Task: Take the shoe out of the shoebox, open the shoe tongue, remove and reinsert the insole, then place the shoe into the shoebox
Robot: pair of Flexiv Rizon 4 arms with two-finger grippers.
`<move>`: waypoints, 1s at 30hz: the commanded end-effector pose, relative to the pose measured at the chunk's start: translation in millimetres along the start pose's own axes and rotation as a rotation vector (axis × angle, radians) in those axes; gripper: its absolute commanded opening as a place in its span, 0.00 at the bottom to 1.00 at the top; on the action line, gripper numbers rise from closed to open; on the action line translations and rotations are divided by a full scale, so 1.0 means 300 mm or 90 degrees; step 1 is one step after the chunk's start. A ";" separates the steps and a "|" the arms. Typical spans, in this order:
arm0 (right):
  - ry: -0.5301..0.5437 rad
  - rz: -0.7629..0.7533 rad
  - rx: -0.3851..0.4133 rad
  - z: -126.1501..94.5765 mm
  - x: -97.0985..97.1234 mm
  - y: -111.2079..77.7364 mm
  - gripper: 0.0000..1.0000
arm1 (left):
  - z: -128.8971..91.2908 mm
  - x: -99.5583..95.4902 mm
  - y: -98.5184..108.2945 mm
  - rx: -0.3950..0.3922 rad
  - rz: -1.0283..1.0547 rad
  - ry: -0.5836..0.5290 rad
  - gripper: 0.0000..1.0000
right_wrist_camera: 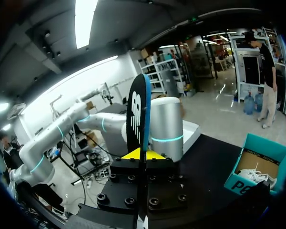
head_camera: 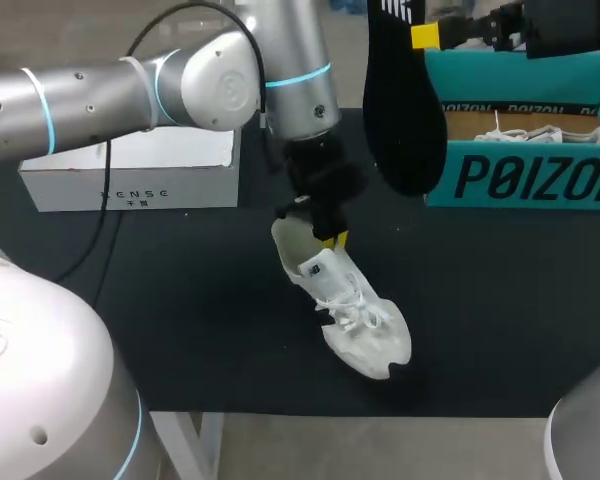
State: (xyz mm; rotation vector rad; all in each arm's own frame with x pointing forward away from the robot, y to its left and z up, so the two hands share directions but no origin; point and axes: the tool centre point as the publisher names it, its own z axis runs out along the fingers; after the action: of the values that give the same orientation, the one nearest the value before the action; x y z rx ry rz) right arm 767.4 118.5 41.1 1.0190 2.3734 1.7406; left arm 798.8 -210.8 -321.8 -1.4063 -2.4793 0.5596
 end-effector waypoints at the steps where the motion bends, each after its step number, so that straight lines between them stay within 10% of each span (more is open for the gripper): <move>1: -0.002 0.001 0.001 0.009 0.000 0.003 0.00 | 0.002 -0.041 -0.004 -0.014 0.205 0.165 0.00; 30: -0.002 0.001 0.001 0.009 0.000 0.003 0.00 | 0.157 -0.097 -0.105 -0.051 0.287 0.227 0.00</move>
State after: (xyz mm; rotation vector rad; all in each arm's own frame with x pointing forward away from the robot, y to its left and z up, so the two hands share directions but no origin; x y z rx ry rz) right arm 767.4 118.6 41.1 1.0191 2.3735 1.7405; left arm 772.3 -255.3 -347.5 -1.9188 -1.9630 0.3038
